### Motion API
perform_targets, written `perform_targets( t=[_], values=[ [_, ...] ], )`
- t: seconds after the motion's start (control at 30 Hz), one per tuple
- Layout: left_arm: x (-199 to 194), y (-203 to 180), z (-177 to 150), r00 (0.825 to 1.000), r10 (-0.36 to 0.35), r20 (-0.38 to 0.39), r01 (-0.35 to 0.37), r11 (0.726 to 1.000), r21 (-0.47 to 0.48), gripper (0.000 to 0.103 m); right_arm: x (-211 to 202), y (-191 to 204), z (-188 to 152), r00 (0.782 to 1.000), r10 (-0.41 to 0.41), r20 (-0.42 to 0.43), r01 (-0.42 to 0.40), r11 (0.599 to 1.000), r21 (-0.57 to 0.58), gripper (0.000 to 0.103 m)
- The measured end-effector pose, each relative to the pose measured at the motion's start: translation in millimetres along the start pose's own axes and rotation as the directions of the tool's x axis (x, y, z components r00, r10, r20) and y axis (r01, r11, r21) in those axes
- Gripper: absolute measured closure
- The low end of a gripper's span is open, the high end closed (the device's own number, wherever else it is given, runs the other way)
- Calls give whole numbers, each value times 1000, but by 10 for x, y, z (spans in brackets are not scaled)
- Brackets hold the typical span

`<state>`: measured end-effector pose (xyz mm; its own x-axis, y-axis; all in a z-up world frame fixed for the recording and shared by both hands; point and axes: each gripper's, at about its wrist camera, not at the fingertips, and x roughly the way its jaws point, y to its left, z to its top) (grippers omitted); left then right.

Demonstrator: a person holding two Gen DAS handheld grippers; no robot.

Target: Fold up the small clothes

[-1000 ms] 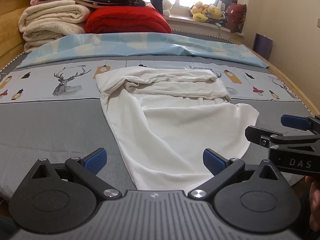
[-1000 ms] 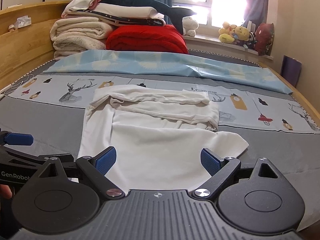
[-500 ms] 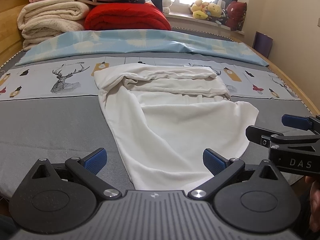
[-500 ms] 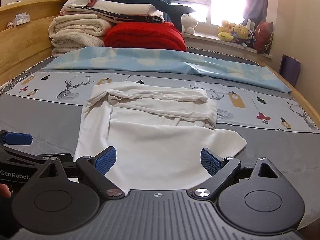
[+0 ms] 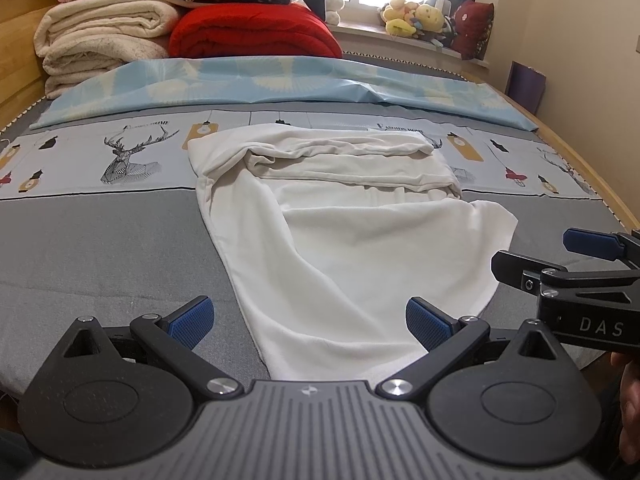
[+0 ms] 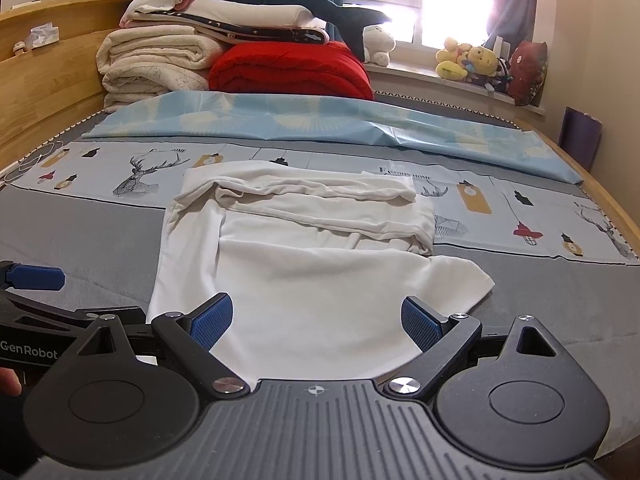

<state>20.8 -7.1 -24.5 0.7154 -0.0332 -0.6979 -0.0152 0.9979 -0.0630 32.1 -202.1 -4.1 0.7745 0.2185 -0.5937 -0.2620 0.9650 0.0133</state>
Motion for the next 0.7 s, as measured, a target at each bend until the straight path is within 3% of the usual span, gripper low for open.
perform_targets(
  t=[0.7],
  values=[
    [52,13,5,1000,1,-11,-1,1000,5,1,-20,33,23,1000,-6,20,7,1000,-22,13]
  ],
)
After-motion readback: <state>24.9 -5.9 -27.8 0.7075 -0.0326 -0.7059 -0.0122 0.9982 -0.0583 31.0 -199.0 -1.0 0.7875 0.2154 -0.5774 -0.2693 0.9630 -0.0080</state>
